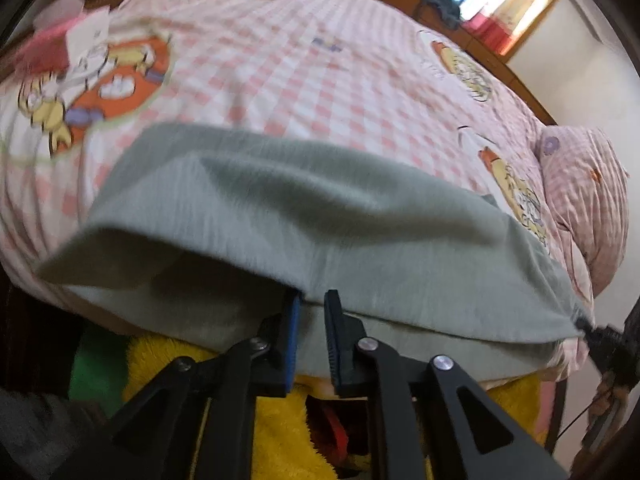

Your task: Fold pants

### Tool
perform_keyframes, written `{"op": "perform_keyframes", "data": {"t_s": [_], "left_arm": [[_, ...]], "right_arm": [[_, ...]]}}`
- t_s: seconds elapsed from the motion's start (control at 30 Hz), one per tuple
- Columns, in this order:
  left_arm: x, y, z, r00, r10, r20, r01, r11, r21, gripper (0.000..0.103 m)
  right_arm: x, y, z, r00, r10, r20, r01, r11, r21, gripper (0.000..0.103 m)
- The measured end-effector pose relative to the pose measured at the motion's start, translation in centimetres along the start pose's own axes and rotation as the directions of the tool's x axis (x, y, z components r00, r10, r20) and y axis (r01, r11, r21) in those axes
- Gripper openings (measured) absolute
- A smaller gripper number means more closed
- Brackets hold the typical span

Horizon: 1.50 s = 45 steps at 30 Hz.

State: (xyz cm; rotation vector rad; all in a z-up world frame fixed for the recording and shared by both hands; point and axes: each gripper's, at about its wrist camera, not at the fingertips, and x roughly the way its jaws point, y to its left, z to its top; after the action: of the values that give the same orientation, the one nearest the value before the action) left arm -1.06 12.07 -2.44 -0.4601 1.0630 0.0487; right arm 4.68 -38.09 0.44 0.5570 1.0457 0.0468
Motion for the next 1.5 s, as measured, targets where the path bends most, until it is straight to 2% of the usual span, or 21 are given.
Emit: {"op": "perform_keyframes", "data": {"t_s": [0.07,0.13,0.17,0.43,0.47,0.53,0.57,0.6,0.63,0.7,0.87,0.97,1.07,1.17,1.23,1.3,1.37,1.4,1.5], "left_arm": [[0.5,0.2,-0.1,1.000,-0.003,-0.008,0.003,1.000,-0.025,0.032],[0.6,0.3,-0.1,1.000,-0.019,0.007,0.019,0.999,-0.040,0.037],[0.6,0.2,0.0,1.000,-0.021,0.015,0.021,0.999,-0.044,0.042],[2.1,-1.1,1.5,0.996,-0.006,0.086,0.013,0.997,-0.078,0.059],[2.1,-1.3,1.5,0.995,-0.010,0.095,0.017,0.997,-0.074,0.059],[2.0,-1.8,1.3,0.994,-0.033,0.106,0.039,0.998,-0.055,0.045],[1.9,-2.0,1.3,0.994,-0.034,0.105,0.039,0.998,-0.050,0.023],[1.7,-2.1,1.2,0.995,-0.029,0.099,0.033,0.999,-0.039,0.009],[1.5,-2.2,1.2,0.995,-0.032,0.098,0.036,0.999,-0.031,0.008],[0.8,-2.1,1.0,0.992,-0.053,0.110,0.058,0.997,-0.041,0.006],[-1.4,-1.8,0.4,0.988,-0.094,0.121,0.100,0.994,-0.046,0.004],[-2.6,-2.1,-0.2,0.987,-0.104,0.123,0.106,0.994,-0.011,0.003],[-2.6,-2.2,-0.7,0.990,-0.096,0.100,0.095,0.995,0.012,0.004],[-1.4,-2.1,-1.2,0.996,-0.076,0.044,0.075,0.997,0.012,0.005],[-0.3,-1.9,-1.6,0.997,-0.075,0.001,0.075,0.997,-0.010,0.008],[0.3,-1.8,-1.9,0.996,-0.087,-0.018,0.086,0.996,-0.022,0.025],[0.5,-1.7,-1.9,0.995,-0.094,-0.016,0.094,0.995,-0.032,0.032],[0.6,-1.7,-1.9,0.995,-0.098,-0.011,0.098,0.995,-0.035,0.033],[1.2,-2.0,-1.4,0.996,-0.093,0.007,0.093,0.995,-0.037,0.034]], "right_arm": [[1.0,-0.4,-0.5,0.999,-0.006,-0.032,0.007,1.000,0.021,0.011],[1.9,-1.1,-1.0,0.998,0.004,-0.065,-0.001,0.999,0.051,0.020],[2.3,-1.4,-1.1,0.997,0.010,-0.073,-0.005,0.998,0.067,0.022],[3.9,-1.8,-1.2,0.995,0.027,-0.101,-0.016,0.994,0.112,0.024],[3.9,-1.8,-1.1,0.995,0.033,-0.098,-0.021,0.992,0.121,0.024],[4.1,-2.1,-0.8,0.994,0.058,-0.093,-0.044,0.988,0.150,0.024],[4.1,-2.3,-0.8,0.993,0.071,-0.094,-0.055,0.986,0.159,0.024],[4.2,-2.4,-0.7,0.993,0.073,-0.096,-0.057,0.985,0.164,0.020],[4.1,-2.5,-0.7,0.993,0.071,-0.092,-0.055,0.985,0.167,0.012],[3.6,-2.5,-0.6,0.994,0.080,-0.080,-0.066,0.985,0.159,0.009],[1.0,-2.8,-0.5,0.990,0.141,-0.031,-0.134,0.977,0.167,0.005],[-0.3,-3.0,-0.5,0.985,0.172,-0.022,-0.166,0.972,0.168,0.005],[-1.3,-3.3,-0.6,0.989,0.144,-0.014,-0.141,0.980,0.139,0.005],[-0.6,-3.9,-0.8,0.993,0.111,-0.036,-0.105,0.986,0.130,0.005],[0.8,-3.9,-1.0,0.995,0.055,-0.083,-0.047,0.994,0.104,0.006],[2.0,-3.9,-1.4,0.994,0.003,-0.112,0.005,0.997,0.072,0.008],[2.5,-4.0,-1.6,0.993,0.001,-0.115,0.007,0.997,0.074,0.008],[2.5,-4.1,-1.7,0.994,0.011,-0.112,-0.002,0.996,0.086,0.010],[2.1,-4.0,-2.0,0.994,0.059,-0.093,-0.048,0.992,0.117,0.023]]}}
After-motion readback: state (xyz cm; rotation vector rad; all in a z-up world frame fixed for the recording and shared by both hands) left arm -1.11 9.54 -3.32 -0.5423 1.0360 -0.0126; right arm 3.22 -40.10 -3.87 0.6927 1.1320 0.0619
